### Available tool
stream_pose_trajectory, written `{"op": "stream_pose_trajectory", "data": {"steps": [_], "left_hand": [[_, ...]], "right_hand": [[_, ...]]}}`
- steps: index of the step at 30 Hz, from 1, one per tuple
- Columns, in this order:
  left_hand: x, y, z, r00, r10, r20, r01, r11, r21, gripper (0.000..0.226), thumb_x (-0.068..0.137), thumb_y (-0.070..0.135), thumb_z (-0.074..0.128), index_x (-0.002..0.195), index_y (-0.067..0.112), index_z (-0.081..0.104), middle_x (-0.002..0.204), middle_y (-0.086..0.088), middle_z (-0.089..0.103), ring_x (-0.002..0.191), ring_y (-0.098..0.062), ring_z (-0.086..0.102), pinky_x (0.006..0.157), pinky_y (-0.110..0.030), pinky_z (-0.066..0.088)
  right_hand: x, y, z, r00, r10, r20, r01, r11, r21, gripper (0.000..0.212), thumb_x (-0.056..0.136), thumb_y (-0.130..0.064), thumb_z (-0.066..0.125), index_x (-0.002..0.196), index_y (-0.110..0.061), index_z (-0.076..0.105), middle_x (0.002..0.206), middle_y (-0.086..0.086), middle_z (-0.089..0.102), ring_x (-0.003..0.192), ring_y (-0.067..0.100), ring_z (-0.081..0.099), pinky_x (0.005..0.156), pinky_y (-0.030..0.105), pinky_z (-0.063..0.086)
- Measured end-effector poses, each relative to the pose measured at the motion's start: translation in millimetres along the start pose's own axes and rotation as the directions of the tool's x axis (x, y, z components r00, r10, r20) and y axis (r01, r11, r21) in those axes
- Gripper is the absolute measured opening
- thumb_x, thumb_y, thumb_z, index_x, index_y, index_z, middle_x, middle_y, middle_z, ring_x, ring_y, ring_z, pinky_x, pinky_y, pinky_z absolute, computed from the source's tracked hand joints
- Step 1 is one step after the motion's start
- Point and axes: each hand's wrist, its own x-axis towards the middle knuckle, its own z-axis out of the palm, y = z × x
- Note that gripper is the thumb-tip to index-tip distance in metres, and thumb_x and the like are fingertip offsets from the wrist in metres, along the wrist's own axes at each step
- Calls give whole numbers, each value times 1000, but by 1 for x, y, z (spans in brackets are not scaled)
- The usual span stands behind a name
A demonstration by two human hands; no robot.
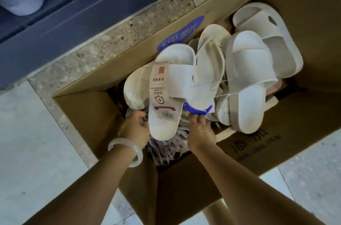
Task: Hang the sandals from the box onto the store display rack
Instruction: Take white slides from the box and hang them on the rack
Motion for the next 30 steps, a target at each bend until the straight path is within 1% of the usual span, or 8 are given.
{"op": "stream_pose_trajectory", "data": {"steps": [4,9,12,15,18,21,25,30], "left_hand": [[7,-2,4,999,-37,6,37,998,-44,30,94,12,46,123,20,52,123,-3,56,109,-23,54,79,-29,40],[-6,5,-5,998,6,59,1,994,-113,27,90,8,52,114,20,55,108,3,60,93,-13,50,78,-28,40],[-15,16,-14,994,-11,108,34,977,-213,17,89,8,55,85,25,56,95,3,62,93,-19,57,84,-33,48],[-27,30,-19,990,9,142,24,974,-225,6,87,8,56,85,13,58,92,-12,65,97,-34,63,90,-46,52],[-36,42,-21,984,42,171,-7,980,-198,7,87,11,57,94,12,56,96,-11,65,94,-30,61,84,-38,51],[-42,53,-23,974,74,214,-31,980,-198,28,86,28,61,110,14,59,91,0,68,88,-21,62,78,-31,48],[-34,56,-15,966,43,254,30,960,-280,63,64,58,68,114,23,58,105,2,68,98,-20,62,92,-42,51],[-41,76,-16,989,-33,141,63,975,-211,47,90,46,45,109,5,59,86,-11,60,86,-28,56,82,-35,46]], "right_hand": [[9,-1,4,999,-38,-15,35,987,-158,54,89,-17,56,137,-15,33,136,14,43,125,29,42,98,36,43],[-10,14,-31,966,-186,181,158,974,160,26,86,-35,62,96,-13,55,87,-1,55,79,14,51,69,23,41],[-40,25,-66,976,-168,142,118,944,309,41,92,-44,49,66,-12,47,65,4,50,58,13,45,55,23,36],[-68,37,-97,986,-94,137,29,909,416,42,96,-41,40,84,-6,61,92,15,67,70,22,61,58,25,50],[-93,44,-115,984,17,177,-119,804,583,30,97,-27,44,112,-4,57,107,14,64,80,19,68,59,20,57],[-111,46,-121,989,35,145,-125,726,677,32,95,-27,48,98,2,62,91,18,66,59,13,67,63,28,59],[-124,57,-130,938,100,331,-327,566,757,22,93,-26,54,86,-7,64,79,7,62,64,19,64,52,28,58],[-114,80,-137,880,147,451,-455,531,715,20,91,-23,57,77,-9,59,85,8,61,82,21,61,54,27,48]]}}
